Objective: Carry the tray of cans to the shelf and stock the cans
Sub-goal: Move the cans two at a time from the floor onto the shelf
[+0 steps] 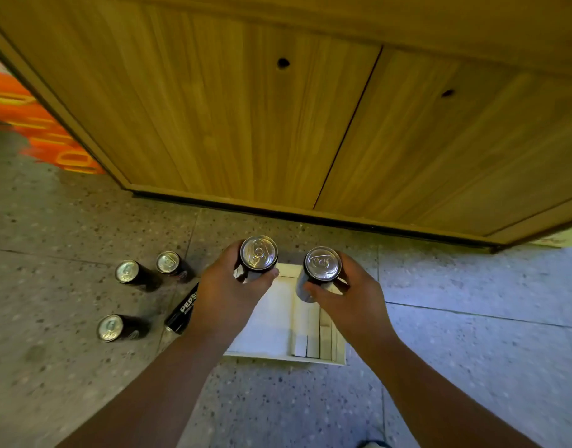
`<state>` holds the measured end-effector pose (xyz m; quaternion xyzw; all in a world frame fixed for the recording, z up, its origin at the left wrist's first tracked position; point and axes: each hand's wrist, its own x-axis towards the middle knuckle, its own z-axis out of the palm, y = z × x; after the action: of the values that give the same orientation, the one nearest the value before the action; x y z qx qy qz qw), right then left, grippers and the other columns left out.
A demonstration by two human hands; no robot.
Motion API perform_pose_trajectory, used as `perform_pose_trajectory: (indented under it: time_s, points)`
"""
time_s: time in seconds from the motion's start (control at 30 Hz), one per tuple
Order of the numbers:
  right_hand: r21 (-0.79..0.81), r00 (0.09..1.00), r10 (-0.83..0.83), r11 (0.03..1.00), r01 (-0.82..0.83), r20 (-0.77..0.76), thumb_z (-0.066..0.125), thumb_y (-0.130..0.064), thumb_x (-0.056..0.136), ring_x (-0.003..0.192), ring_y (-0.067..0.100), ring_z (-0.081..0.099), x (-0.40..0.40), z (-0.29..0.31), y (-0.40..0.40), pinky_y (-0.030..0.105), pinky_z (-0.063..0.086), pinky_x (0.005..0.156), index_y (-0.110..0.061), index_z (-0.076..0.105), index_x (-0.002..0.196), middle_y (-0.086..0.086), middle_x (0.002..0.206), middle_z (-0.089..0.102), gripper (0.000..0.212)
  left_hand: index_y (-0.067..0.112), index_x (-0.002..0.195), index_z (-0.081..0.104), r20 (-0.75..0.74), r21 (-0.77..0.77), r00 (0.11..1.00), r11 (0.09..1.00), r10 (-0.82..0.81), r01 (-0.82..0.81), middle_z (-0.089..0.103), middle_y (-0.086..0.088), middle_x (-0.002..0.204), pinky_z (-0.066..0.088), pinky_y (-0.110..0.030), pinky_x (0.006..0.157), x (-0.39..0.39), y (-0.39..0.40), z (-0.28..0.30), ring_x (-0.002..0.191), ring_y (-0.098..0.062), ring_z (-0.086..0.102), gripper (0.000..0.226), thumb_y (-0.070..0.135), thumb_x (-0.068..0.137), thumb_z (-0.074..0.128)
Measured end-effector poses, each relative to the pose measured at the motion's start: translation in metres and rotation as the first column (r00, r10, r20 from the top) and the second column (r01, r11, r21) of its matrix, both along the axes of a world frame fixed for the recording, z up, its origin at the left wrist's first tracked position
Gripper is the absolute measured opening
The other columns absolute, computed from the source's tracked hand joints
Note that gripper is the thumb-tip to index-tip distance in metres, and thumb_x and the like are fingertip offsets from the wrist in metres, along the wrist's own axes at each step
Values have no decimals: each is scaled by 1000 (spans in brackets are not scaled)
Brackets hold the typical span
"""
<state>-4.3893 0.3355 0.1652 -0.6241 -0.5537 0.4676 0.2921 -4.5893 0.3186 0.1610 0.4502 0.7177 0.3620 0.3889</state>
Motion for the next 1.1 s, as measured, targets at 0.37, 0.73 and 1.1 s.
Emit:
perform_pose_trajectory:
  time_s: [0.37,0.73,1.1]
  points:
    - [68,1000,5,998,-7,27,85,-25,72,99,-13,61,-1,349,-14,14,53,77,-39,64,110,-30,101,68,46,49,101,59,6,21,1000,1000,-10,10,68,27,99,49,-19,78,7,-25,345,99,8,60,43,32,72,86]
    - [131,995,97,986,-98,19,87,-31,71,99,-8,61,8,630,-18,12,48,79,-39,62,113,-22,104,68,49,31,123,64,3,90,998,994,69,-69,69,17,109,48,-19,79,18,-36,630,107,-7,62,55,35,72,85]
    - [246,978,204,951,-189,-36,88,-33,69,94,-11,59,40,757,16,12,45,73,-46,58,104,-27,99,65,48,30,119,63,-25,194,985,968,169,-161,62,17,103,40,-16,66,36,-25,759,102,-9,57,47,39,76,82]
